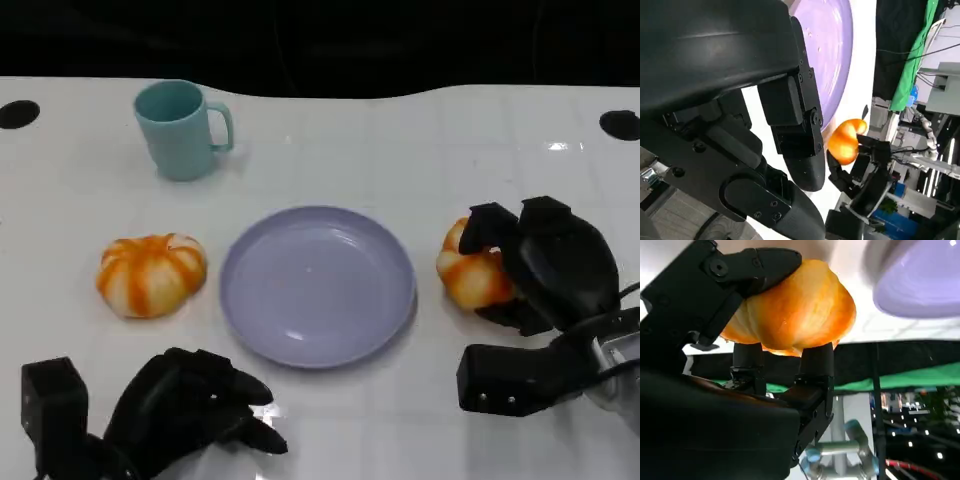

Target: Grasp the bread from the table and place it into the plate.

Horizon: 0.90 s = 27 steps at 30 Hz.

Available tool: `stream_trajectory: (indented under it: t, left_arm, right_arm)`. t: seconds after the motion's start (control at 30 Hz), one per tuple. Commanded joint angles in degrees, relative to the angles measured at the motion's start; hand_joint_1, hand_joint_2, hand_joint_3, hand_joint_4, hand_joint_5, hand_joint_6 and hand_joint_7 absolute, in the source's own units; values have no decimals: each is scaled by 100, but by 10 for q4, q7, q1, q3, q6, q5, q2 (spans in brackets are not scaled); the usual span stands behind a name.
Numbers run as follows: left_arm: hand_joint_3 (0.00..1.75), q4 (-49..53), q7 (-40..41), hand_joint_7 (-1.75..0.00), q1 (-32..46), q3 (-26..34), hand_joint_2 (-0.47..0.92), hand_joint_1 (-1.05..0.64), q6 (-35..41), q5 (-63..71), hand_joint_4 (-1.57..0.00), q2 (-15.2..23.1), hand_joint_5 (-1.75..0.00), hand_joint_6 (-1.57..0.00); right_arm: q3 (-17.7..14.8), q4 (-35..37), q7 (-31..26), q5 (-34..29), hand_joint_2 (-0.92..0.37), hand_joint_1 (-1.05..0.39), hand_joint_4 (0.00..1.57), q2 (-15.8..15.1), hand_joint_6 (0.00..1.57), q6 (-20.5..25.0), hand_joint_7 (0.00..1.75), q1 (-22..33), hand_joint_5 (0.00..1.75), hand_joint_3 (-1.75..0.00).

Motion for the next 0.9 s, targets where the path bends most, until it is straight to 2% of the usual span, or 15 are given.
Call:
stream_trajectory:
  t: [0.03, 0.17, 0.37, 0.47, 0.73, 0.9]
  left_arm:
    - [0, 4, 0, -2, 1, 3, 70, -105, 4, -1, -157, 8, -21, -157]
    - [0, 1, 4, -2, 2, 3, 70, -105, 4, 1, -157, 7, -21, -157]
    - [0, 7, -6, -2, -1, 5, 70, -105, 1, -5, -157, 6, -21, -157]
    - [0, 6, -3, -2, 1, 2, 71, -105, -5, 0, -157, 8, -21, -157]
    - [0, 10, -8, -3, 0, 3, 70, -105, -6, -5, -157, 6, -23, -157]
    - [0, 10, -11, -3, 2, 4, 71, -105, -6, -4, -157, 9, -22, -157]
  right_arm:
    - [-13, -13, -22, 15, -38, -17, 99, 5, 72, -14, 175, -18, 175, -124]
    - [-17, -41, -11, 17, -36, -18, 100, 4, 73, -14, 175, -21, 175, -134]
    - [-13, -71, 9, 15, -32, -17, 99, 4, 73, -28, 174, -25, 175, -133]
    - [-8, -78, 16, 14, -30, -19, 99, 14, 78, -46, 166, -28, 175, -136]
    - [14, -85, 55, 12, -25, -18, 100, 41, 75, -92, 173, -44, 175, -143]
    - [21, -67, 72, 13, -25, -18, 99, 71, 75, -97, 175, -59, 175, -139]
